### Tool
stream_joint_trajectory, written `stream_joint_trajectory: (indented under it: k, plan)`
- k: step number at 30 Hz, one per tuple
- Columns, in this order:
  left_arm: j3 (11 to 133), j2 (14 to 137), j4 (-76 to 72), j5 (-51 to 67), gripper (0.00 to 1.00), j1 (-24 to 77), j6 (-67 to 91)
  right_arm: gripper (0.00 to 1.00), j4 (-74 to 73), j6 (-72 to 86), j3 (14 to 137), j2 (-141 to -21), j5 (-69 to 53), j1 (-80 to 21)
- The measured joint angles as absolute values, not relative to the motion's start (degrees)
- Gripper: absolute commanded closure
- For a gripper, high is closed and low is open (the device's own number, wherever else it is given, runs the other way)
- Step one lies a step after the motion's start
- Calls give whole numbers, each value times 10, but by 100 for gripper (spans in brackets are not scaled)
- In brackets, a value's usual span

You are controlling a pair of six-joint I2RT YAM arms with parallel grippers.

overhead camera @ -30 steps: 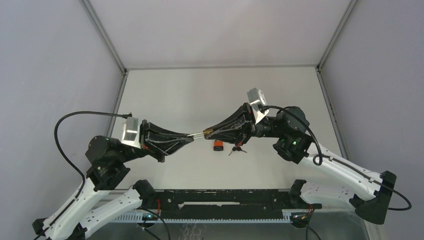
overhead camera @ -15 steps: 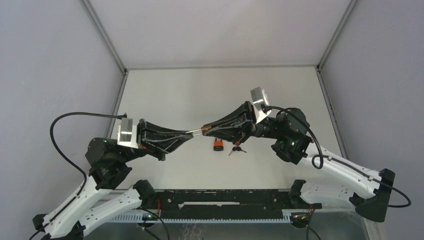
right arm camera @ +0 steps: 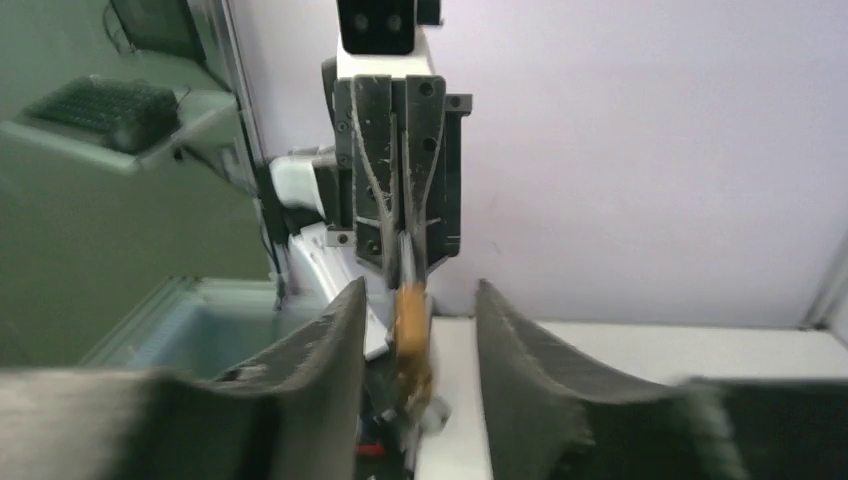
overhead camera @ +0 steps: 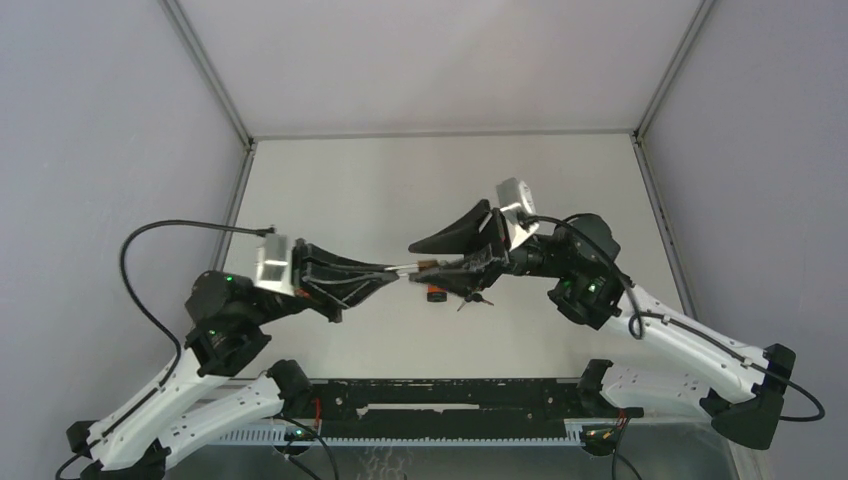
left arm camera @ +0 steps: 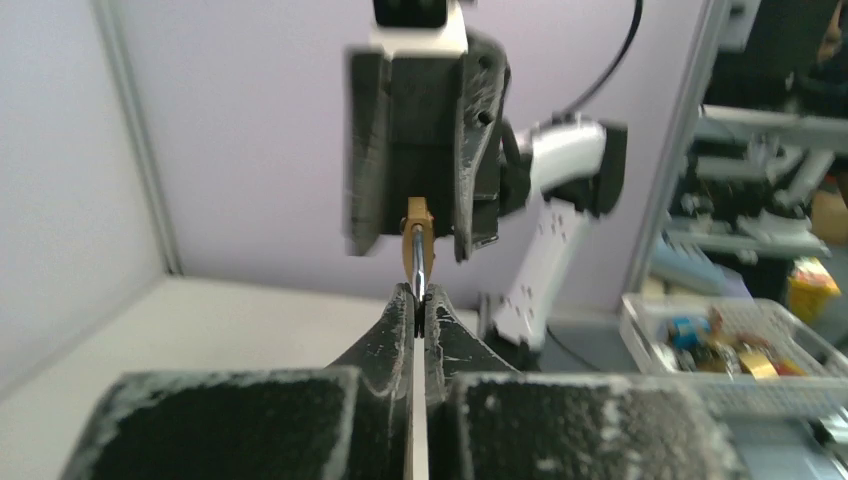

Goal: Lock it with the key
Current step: Lock the lock.

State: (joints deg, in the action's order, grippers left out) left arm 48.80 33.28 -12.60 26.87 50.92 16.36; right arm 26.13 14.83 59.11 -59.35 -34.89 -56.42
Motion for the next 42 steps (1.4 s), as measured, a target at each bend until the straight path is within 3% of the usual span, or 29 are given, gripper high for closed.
stream_joint_trajectory:
  k: [1,9,13,18,24,36,38,42]
  plan:
    - [488,337,-107,272,100,509,159,2,238,143,591,-589,-354,-558]
    - [488,371,94,278,100,443,107,1,-69,66,589,-540,-390,-483]
    - [488,340,140,275,100,435,74,10,-214,11,624,-501,-390,-481]
    - [488,310,155,282,100,434,55,41,-304,-36,644,-491,-329,-485]
    - [488,310,170,301,100,433,48,37,-313,-78,645,-544,-318,-495]
    - [488,310,178,309,100,433,45,42,-269,-105,671,-616,-360,-499]
    - [488,310,178,309,100,433,45,47,-267,-107,681,-625,-367,-501]
    - [488,310,178,309,100,433,46,69,-266,-114,687,-638,-375,-505]
